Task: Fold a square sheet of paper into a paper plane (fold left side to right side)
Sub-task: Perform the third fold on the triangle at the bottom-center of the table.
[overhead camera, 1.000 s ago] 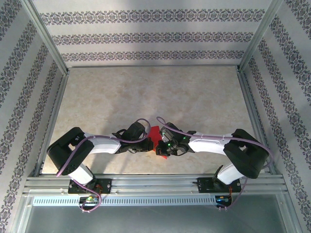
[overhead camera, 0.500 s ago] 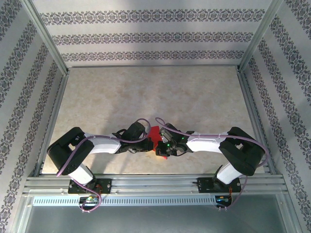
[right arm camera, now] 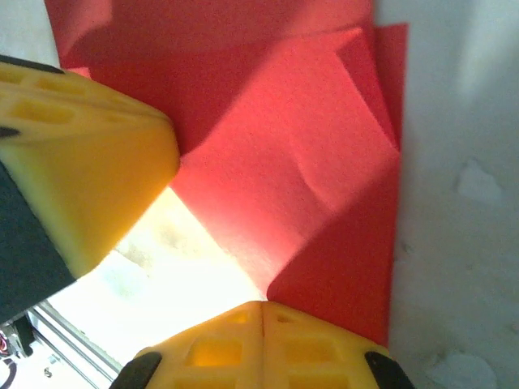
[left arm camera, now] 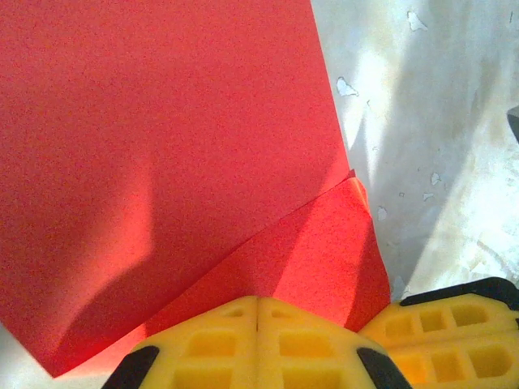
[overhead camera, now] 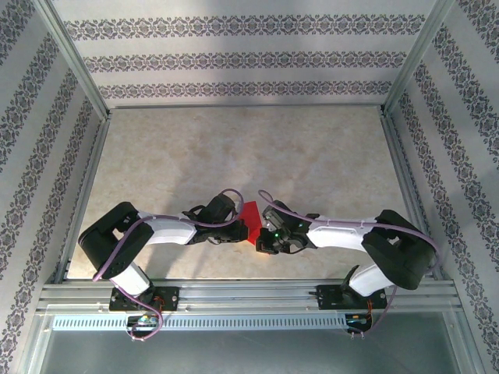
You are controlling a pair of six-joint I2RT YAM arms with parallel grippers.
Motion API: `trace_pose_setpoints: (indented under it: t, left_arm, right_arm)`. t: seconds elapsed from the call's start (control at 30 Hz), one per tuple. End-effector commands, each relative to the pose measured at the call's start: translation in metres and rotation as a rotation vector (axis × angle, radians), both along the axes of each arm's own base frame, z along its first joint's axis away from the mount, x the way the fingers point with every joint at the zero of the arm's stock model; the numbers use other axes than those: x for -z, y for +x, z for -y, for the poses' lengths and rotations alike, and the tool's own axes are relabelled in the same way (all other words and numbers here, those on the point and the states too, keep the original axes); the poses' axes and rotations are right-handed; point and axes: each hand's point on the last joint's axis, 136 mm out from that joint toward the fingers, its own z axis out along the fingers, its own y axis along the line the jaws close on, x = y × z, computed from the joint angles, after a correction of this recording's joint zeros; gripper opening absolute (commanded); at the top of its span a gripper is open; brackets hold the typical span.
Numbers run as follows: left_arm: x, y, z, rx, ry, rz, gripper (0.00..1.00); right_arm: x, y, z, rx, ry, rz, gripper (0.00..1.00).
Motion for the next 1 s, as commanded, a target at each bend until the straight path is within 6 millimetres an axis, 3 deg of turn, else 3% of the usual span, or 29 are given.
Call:
trace_pose_setpoints:
  t: [0.0, 0.53, 0.97]
  left_arm:
    - [0.045, -0.024, -0.038, -0.008, 0.219, -0.091, 0.0]
    - [0.046, -0.024, -0.04, -0.004, 0.232, -0.091, 0.0]
    - [0.046, -0.024, -0.04, 0.006, 0.239, -0.09, 0.0]
  right_arm:
    - [0.019, -0.016, 0.035, 0.037, -0.136, -0.066, 0.0]
    - [0.028, -0.031, 0.069, 0.063, -0.198, -0.111, 0.0]
    - [0.024, -0.034, 0.093, 0.077, -0.197, -0.136, 0.0]
